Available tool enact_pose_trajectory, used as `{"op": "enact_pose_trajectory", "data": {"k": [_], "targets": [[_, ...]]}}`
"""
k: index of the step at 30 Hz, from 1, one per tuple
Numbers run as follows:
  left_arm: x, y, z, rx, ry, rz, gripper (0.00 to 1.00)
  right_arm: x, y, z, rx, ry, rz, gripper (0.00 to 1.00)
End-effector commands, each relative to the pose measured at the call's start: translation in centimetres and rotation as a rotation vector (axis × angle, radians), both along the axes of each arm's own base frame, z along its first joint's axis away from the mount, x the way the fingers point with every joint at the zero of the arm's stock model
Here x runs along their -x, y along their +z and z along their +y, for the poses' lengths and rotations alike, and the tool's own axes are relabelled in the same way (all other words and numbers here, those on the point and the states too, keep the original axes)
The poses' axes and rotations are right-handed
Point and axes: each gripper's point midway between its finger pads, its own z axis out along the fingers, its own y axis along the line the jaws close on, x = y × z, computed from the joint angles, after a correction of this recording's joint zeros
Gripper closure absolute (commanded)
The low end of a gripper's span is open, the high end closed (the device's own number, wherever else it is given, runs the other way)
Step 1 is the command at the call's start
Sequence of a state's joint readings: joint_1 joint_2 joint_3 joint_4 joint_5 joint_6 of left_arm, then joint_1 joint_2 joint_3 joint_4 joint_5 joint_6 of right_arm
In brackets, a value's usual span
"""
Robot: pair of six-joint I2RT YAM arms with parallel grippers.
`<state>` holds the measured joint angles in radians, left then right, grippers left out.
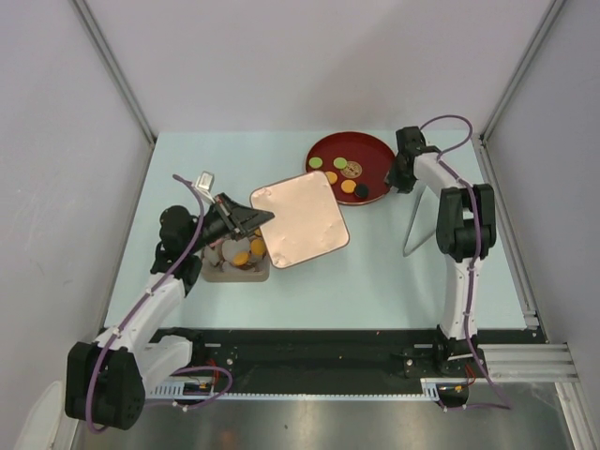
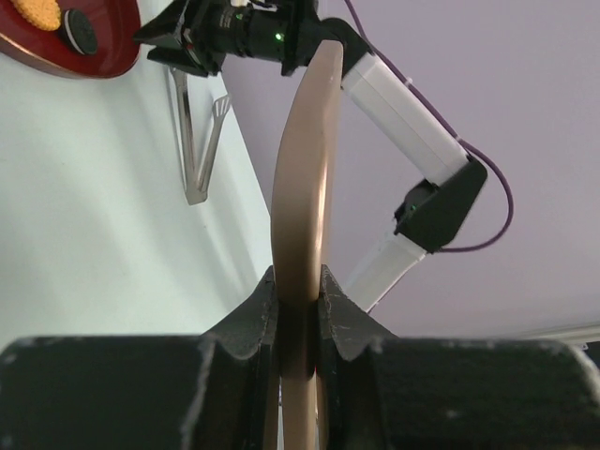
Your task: Pack the cookies
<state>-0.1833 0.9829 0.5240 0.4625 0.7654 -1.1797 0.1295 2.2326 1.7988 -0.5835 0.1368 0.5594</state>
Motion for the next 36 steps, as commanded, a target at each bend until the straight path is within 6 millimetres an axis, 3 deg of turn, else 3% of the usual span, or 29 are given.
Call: {"op": "enact_pose_trajectory", "data": {"k": [1, 3, 4, 5, 7, 8, 11, 16, 25, 29, 36], "targets": [[0.3, 5.3, -0.4, 0.059, -0.038, -0.138, 1.00, 2.6, 10.2, 4.0, -0.015, 0.056, -0.191, 0.57], [0.3, 5.9, -0.5, 0.069, -0.040, -0.149, 1.00, 4.4, 12.3, 6.3, -0.056, 0.115, -0.230, 0.57], [0.3, 6.1, -0.5, 0.073, -0.043, -0.153, 1.00, 5.4, 12.2, 7.8, -0.091, 0.159, -0.224, 0.58], [0.3, 6.6, -0.5, 0.090, -0.047, -0.159, 1.00, 7.3, 11.0, 10.2, -0.111, 0.216, -0.197, 0.58], [0.4, 6.9, -0.5, 0.108, -0.050, -0.166, 0.99, 9.2, 11.0, 13.0, -0.148, 0.294, -0.190, 0.59], [0.5, 7.3, -0.4, 0.116, -0.048, -0.172, 1.00, 10.9, 10.1, 15.5, -0.160, 0.363, -0.172, 0.59], [0.9, 7.9, -0.3, 0.121, -0.048, -0.188, 0.99, 13.4, 9.2, 20.6, -0.230, 0.498, -0.159, 0.59], [2.0, 8.9, 0.0, 0.126, -0.049, -0.222, 1.00, 15.6, 7.8, 26.4, -0.332, 0.626, -0.143, 0.58], [3.7, 10.8, 0.0, 0.184, -0.084, -0.277, 1.00, 16.9, 8.2, 32.4, -0.501, 0.734, -0.189, 0.51], [4.4, 12.1, 0.1, 0.245, -0.114, -0.316, 1.00, 17.3, 7.3, 34.3, -0.544, 0.753, -0.181, 0.49], [6.6, 14.3, 0.4, 0.344, -0.179, -0.400, 1.00, 17.8, 6.1, 37.4, -0.489, 0.813, -0.164, 0.48]]}}
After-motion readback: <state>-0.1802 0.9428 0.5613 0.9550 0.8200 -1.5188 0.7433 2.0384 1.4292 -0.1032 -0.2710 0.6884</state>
